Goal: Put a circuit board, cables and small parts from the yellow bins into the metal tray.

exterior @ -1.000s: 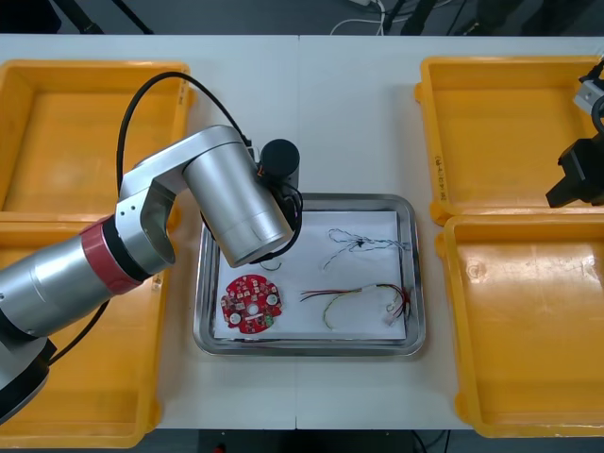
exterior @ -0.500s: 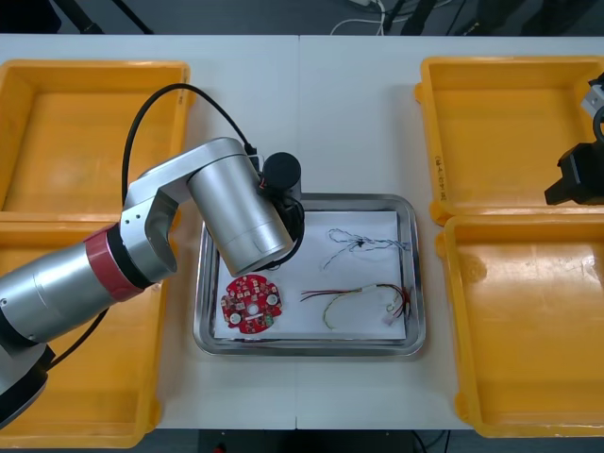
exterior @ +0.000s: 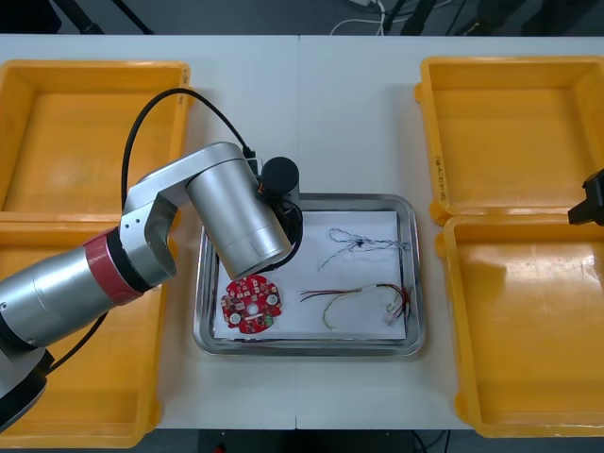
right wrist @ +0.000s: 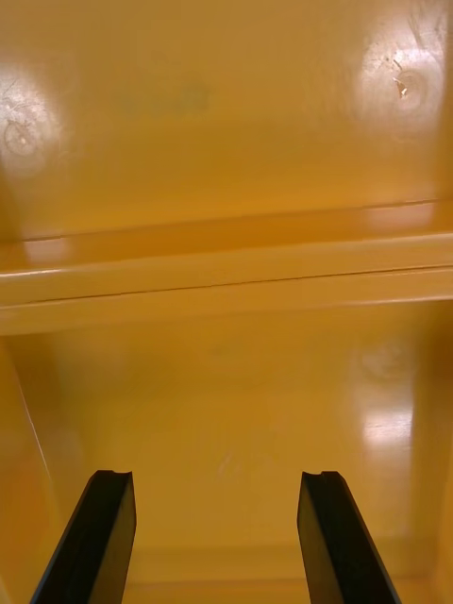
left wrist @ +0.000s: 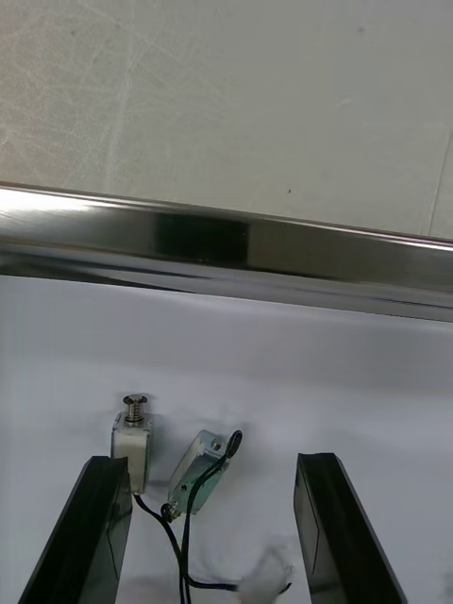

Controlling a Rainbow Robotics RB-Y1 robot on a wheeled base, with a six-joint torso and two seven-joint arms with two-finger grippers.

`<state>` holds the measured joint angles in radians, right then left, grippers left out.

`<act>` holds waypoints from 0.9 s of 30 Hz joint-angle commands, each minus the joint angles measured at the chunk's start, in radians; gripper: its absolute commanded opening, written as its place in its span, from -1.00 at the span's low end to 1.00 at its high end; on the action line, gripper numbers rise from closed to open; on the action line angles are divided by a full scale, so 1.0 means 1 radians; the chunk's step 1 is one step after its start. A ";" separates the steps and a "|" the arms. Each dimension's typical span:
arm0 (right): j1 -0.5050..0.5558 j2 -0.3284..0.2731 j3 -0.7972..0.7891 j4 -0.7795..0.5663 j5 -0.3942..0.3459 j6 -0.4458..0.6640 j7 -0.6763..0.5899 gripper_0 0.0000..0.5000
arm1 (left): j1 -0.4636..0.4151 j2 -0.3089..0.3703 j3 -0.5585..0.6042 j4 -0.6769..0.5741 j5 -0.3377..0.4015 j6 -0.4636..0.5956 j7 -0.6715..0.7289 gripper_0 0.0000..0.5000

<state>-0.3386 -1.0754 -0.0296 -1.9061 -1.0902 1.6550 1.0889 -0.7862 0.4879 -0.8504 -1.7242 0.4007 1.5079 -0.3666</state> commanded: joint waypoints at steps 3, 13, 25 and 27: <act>0.038 -0.054 -0.084 0.018 -0.027 -0.011 0.037 1.00 | 0.005 -0.018 -0.010 -0.011 -0.014 -0.015 0.038 1.00; 0.064 -0.055 -0.128 0.032 -0.030 0.005 0.068 1.00 | 0.004 -0.008 0.030 -0.029 -0.002 -0.011 0.034 1.00; 0.110 -0.040 -0.168 0.032 -0.043 0.002 0.092 1.00 | -0.045 0.028 0.143 -0.123 0.093 0.146 -0.011 1.00; 0.113 -0.027 -0.171 0.032 -0.040 0.002 0.094 1.00 | -0.045 0.041 0.171 -0.144 0.116 0.158 -0.022 1.00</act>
<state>-0.2408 -1.0800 -0.1546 -1.8711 -1.1241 1.6530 1.1140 -0.7882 0.4934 -0.7305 -1.8065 0.4865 1.6452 -0.3665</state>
